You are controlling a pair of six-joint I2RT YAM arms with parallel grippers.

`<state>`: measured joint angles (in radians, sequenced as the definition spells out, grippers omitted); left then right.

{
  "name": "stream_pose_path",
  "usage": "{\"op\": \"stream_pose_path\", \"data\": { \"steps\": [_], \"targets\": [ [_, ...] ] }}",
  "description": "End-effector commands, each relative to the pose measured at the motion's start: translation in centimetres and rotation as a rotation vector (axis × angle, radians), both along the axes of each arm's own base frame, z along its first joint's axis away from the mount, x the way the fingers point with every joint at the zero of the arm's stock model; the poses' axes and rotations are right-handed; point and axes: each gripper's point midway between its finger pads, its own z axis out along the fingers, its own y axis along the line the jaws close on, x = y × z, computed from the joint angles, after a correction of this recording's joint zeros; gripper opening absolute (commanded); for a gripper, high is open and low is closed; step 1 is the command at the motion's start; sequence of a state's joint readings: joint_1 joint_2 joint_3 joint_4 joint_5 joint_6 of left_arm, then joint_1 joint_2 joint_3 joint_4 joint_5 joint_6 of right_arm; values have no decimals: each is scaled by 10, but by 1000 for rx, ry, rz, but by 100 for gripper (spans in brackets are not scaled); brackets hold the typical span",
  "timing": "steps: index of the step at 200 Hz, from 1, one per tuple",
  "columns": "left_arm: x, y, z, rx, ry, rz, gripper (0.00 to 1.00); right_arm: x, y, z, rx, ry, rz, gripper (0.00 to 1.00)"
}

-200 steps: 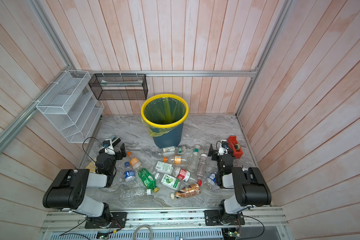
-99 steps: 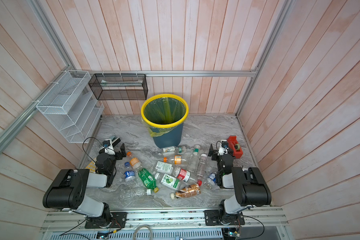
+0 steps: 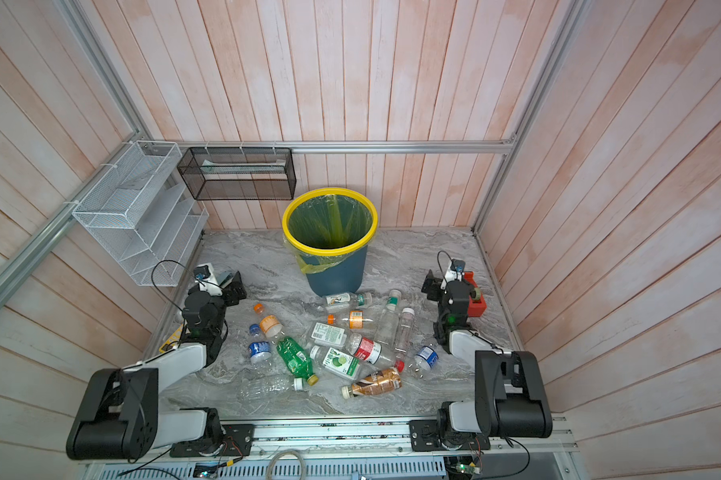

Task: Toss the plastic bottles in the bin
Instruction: 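Reach the right gripper to the blue-cap bottle while the left arm advances, then grasp the blue-cap bottle with the right gripper and lift it over the bin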

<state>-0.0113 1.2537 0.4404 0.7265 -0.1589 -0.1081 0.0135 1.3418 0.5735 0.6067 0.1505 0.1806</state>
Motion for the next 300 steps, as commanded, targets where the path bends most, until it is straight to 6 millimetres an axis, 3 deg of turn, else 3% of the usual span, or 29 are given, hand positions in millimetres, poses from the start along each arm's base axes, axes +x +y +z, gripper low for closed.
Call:
{"op": "stream_pose_path", "data": {
  "steps": [1,33,68,106,137,172,233,268,300],
  "targets": [
    [-13,-14,8,-43,49,-2,100,-46,-1,-51,181,324,-87,97],
    [-33,-40,25,-55,67,-18,100,-93,16,-60,339,398,-66,100],
    [-50,-65,36,-71,65,-70,100,-144,-1,-59,365,452,-200,100],
    [-62,-90,46,-27,58,-125,100,-180,8,-82,453,576,-224,100],
    [-71,-108,53,-27,51,-181,100,-193,18,-96,500,643,-210,97],
    [-75,-122,61,-8,63,-217,100,-201,27,-98,525,669,-202,93],
    [-77,-132,72,-3,55,-248,100,-218,43,-135,515,736,-184,88],
    [-78,-136,73,2,63,-256,100,-216,51,-153,515,759,-152,70],
    [-79,-135,71,-9,69,-250,100,-210,51,-151,509,723,-149,54]
  ]
}}
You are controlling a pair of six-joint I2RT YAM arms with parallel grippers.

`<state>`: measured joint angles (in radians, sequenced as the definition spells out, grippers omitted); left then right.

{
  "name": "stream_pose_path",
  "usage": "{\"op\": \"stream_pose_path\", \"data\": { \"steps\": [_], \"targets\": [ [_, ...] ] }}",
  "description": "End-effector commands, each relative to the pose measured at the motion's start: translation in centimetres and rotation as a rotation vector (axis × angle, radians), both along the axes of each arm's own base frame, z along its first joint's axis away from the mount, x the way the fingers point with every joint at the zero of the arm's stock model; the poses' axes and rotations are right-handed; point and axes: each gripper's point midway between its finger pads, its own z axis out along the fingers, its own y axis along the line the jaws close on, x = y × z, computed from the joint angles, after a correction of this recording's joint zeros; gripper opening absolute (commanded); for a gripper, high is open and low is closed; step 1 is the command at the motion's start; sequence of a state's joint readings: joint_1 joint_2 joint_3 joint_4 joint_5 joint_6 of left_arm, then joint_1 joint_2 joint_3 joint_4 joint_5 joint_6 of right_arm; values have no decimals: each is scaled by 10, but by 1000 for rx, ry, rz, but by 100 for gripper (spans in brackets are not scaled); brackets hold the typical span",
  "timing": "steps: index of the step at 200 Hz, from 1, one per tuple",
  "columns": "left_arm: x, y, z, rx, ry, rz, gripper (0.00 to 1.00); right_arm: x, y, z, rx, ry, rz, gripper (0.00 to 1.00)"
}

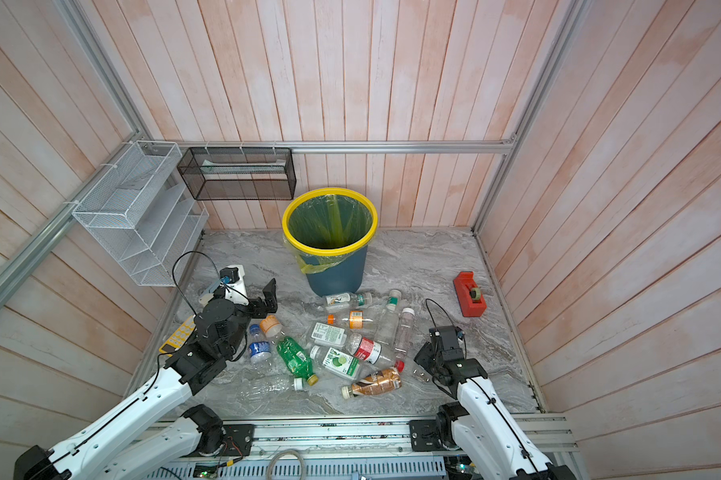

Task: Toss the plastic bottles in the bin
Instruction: 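Grasp the blue-cap bottle with the right gripper and lift it over the bin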

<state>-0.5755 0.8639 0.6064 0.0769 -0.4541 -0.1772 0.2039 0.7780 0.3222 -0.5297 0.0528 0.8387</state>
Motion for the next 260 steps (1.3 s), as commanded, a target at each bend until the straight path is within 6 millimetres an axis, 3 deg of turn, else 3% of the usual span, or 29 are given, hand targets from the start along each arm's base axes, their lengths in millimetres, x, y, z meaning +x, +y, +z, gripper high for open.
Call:
{"op": "stream_pose_path", "data": {
  "steps": [1,27,49,68,92,109,130,147,158,176,178,195,199,207,219,227,240,260],
  "targets": [
    [-1,2,8,-7,-7,13,100,10,-1,6,-6,-62,-11,53],
    [-3,6,7,-24,-8,30,100,24,-1,29,-10,-164,-8,48],
    [-5,13,4,-38,1,66,100,45,-3,76,-37,-328,4,48],
    [-6,20,-1,-40,20,104,100,66,-5,133,-74,-502,20,48],
    [-8,29,-9,-47,60,151,100,92,1,221,-101,-727,63,50],
    [-11,33,-15,-48,82,174,100,108,14,289,-97,-892,128,50],
    [-14,38,-20,-41,105,196,100,126,32,357,-67,-1051,196,50],
    [-15,40,-25,-35,131,207,100,142,51,399,5,-1154,258,50],
    [-16,41,-28,-35,147,210,100,158,74,423,99,-1212,336,49],
    [-17,41,-31,-35,166,214,100,186,126,435,206,-1216,481,49],
    [-17,41,-32,-35,169,214,100,185,133,445,211,-1233,500,50],
    [-17,41,-36,-31,190,218,100,214,204,429,197,-1128,706,54],
    [-17,41,-36,-33,192,220,100,217,225,423,183,-1093,765,59],
    [-17,41,-38,-29,205,222,100,231,246,409,121,-1008,810,68],
    [-18,42,-40,-23,221,226,100,250,251,398,54,-931,804,89],
    [-19,43,-41,-17,231,230,100,257,245,398,19,-924,765,97],
    [-21,44,-43,-11,242,236,100,258,235,405,-13,-965,719,100],
    [-23,48,-42,-11,241,248,100,242,216,424,-25,-1033,664,100]
  ]
}}
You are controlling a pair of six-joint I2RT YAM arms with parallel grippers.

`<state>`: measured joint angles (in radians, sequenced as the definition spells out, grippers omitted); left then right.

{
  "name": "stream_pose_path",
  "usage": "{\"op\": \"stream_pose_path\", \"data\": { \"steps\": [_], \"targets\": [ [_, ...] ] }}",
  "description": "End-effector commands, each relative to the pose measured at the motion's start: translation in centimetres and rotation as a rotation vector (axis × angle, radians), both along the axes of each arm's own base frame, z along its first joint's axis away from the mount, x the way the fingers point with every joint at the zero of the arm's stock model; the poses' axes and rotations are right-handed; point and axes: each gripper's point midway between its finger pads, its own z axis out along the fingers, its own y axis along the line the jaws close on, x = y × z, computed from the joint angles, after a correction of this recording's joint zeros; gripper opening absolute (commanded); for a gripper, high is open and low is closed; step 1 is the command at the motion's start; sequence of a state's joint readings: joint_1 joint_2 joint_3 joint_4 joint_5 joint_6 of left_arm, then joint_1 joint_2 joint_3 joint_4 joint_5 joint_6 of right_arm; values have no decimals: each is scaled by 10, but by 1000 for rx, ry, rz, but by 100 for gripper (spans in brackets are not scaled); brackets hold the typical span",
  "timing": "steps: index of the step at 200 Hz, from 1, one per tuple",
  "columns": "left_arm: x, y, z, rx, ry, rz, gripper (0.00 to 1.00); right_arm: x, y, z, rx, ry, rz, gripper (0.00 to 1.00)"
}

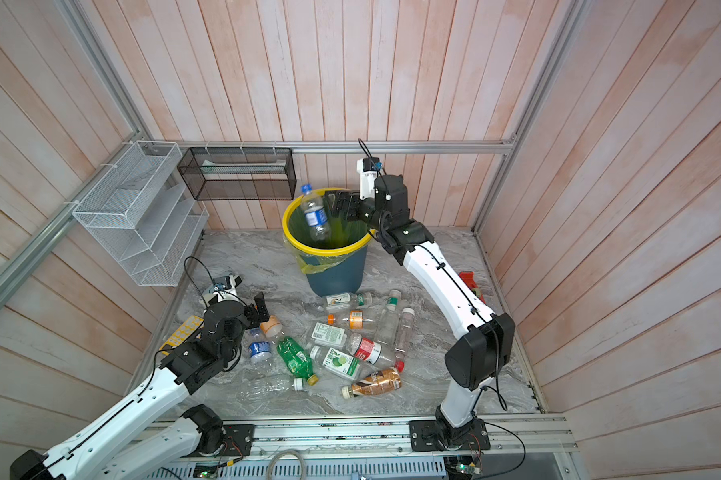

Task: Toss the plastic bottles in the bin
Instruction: 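Grasp the blue-cap bottle with the right gripper and lift it over the bin, then open the right gripper over the bin while the left gripper reaches the orange-cap bottle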

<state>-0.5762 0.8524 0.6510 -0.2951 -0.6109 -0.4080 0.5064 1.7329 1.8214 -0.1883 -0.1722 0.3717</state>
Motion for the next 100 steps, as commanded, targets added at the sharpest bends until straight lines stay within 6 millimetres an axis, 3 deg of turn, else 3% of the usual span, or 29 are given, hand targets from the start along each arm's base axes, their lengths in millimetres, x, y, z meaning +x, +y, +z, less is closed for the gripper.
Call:
{"op": "stream_pose_path", "data": {
  "steps": [1,27,57,87,91,100],
  "targets": [
    [-4,8,7,0,2,37,100,-21,-41,41,-7,-101,-104,100],
    [-5,11,11,7,-6,44,100,-37,-67,51,0,-136,-179,100],
    [-5,14,9,31,7,61,100,-54,-90,49,1,-150,-222,100],
    [-2,13,-3,52,46,65,100,-69,-116,26,-2,-127,-270,100],
    [-2,12,-5,52,51,61,100,-67,-131,21,-5,-123,-303,100],
    [0,10,-9,56,64,48,100,-70,-139,10,-6,-110,-314,100]
  ]
}}
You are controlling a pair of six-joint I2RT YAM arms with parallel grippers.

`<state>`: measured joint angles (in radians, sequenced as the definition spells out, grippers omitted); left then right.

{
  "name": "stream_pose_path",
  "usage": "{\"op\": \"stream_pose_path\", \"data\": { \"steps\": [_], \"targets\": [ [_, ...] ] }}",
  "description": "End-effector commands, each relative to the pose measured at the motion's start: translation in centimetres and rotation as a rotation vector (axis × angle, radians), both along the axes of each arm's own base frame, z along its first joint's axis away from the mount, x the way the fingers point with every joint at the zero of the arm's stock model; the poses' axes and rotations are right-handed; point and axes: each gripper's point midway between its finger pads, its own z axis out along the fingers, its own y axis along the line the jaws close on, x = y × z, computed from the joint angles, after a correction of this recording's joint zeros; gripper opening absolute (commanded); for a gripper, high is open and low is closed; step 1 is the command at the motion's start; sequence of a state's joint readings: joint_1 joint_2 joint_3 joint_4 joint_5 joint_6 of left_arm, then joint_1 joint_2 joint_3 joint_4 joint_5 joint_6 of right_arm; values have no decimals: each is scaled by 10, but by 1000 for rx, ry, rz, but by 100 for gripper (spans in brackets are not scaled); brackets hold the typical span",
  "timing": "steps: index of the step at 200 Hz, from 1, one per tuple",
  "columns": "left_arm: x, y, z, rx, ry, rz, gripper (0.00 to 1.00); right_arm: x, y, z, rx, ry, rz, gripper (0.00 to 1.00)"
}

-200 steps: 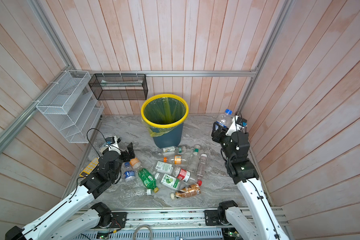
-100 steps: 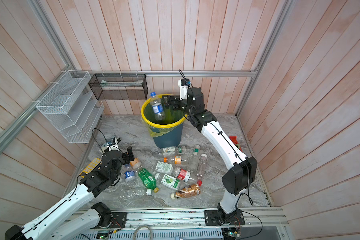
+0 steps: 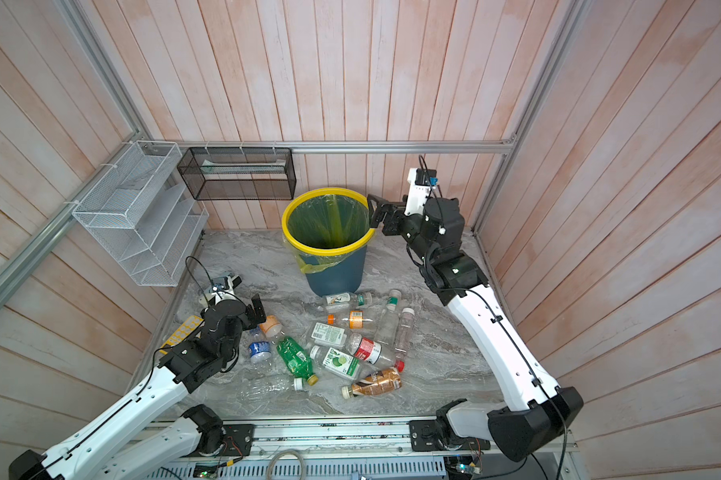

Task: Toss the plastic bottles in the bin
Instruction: 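Open the right gripper over the bin while the left gripper reaches the orange-cap bottle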

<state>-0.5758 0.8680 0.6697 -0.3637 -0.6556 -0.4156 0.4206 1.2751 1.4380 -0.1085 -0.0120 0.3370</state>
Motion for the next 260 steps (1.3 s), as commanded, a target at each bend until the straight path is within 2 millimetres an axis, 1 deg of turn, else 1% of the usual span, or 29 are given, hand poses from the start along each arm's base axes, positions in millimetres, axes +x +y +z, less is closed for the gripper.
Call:
{"op": "stream_pose_path", "data": {
  "steps": [1,7,9,10,15,48,71,91,115,146,167,180,208,226,260],
  "targets": [
    [3,0,-4,9,24,6,100,5,-26,-39,-19,60,-75,100],
    [5,-1,-6,9,33,3,100,4,-30,-49,-19,78,-84,100],
    [5,-1,-8,8,37,1,100,3,-32,-48,-17,75,-88,100],
    [5,-1,-8,8,39,1,100,3,-33,-54,-22,87,-90,100],
    [6,-3,-11,6,47,-3,100,2,-36,-68,-30,115,-99,100],
    [17,-11,-31,-44,122,-61,100,-9,-58,-127,-56,224,-158,100],
    [22,-13,-47,-67,177,-85,99,-18,-71,-170,-58,305,-186,100],
    [28,-19,-57,-99,211,-120,96,-27,-81,-199,-57,358,-213,100],
    [32,-24,-69,-124,252,-138,92,-38,-92,-226,-62,407,-243,100],
    [35,-31,-84,-149,307,-157,85,-50,-106,-253,-47,450,-281,100],
    [36,-35,-94,-156,346,-162,79,-57,-116,-267,-37,472,-307,100],
    [36,-36,-100,-164,369,-162,78,-61,-122,-273,-31,483,-323,100],
    [34,-41,-110,-192,406,-166,75,-68,-129,-279,-17,486,-344,100],
    [32,-42,-117,-202,427,-166,74,-71,-133,-282,-13,487,-356,100],
    [31,-45,-127,-206,460,-176,73,-72,-135,-286,-12,496,-361,100]
  ]
}}
